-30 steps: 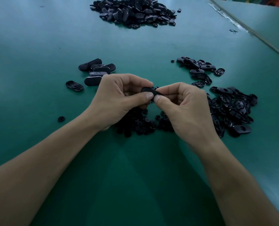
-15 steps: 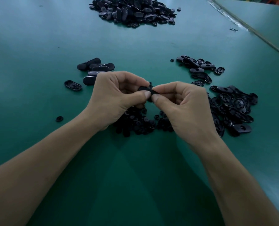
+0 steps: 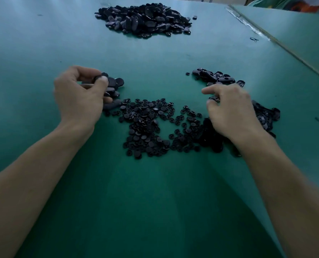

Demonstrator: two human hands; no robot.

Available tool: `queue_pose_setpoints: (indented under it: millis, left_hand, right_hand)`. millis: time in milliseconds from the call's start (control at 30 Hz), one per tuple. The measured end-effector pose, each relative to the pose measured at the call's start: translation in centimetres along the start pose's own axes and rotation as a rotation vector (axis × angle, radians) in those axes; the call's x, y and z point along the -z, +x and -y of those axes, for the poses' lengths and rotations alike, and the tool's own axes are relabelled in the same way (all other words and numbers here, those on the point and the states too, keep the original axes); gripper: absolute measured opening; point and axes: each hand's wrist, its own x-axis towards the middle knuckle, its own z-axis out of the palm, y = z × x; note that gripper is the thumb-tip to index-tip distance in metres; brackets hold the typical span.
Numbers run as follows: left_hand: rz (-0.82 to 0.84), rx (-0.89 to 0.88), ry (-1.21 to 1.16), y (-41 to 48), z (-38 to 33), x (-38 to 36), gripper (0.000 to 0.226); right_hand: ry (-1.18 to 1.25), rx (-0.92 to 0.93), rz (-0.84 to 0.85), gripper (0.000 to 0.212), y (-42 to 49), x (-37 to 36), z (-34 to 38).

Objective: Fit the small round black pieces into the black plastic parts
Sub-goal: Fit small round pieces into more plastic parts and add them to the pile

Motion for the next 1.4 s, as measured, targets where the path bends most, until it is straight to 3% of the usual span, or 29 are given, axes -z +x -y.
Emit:
queue_pose_setpoints:
  millis: [100, 200, 400, 600, 767, 900, 1033, 1167, 1400]
  left_hand:
    - [0.001, -0.043, 0.107, 0.2, 0.5, -0.1, 0.016]
    - [0.02, -0.088, 0.203, 0.5, 1.0, 0.1, 0.013]
    - [0.01, -0.13, 0.341, 0.9, 1.5, 0.1, 0.024]
    - [-0.014, -0.162, 0.36, 0.2, 0.8, 0.0, 0.016]
    - [0.117, -0.325, 0.185, -2.0, -1.3, -0.9, 0.006]
    - [0.357, -0.23, 0.098, -4.4, -2.9, -1.9, 0.025]
    - [0.475, -0.165, -0.027, -5.8, -2.9, -2.8, 0.007]
    - [0.519, -0.115, -0.163, -6.0, -2.4, -2.8, 0.009]
    - [0.605, -0.072, -0.229, -5.8, -2.5, -2.4, 0.014]
  right_hand:
    - [-0.144, -0.06, 0.07, 0.039, 1.5, 0.1, -1.3]
    - [-0.139, -0.058, 0.104, 0.031, 2.1, 0.2, -1.9]
    - [-0.11, -0.022, 0.0, 0.013, 2.3, 0.1, -1.9]
    - [-0.192, 0.031, -0.146, 0.027, 2.2, -0.3, -1.7]
    - [0.171, 0.114, -0.33, 0.024, 0.8, 0.0, 0.8]
    - [0.797, 0.102, -0.2, 0.007, -1.6, -0.3, 4.3]
    - [1.131, 0.088, -0.072, 0.009, -3.3, -1.6, 5.5]
    - [1.152, 0.066, -0.043, 0.025, -4.1, -2.6, 5.0]
    - [1.138, 0.062, -0.062, 0.003, -4.7, -3.2, 4.8]
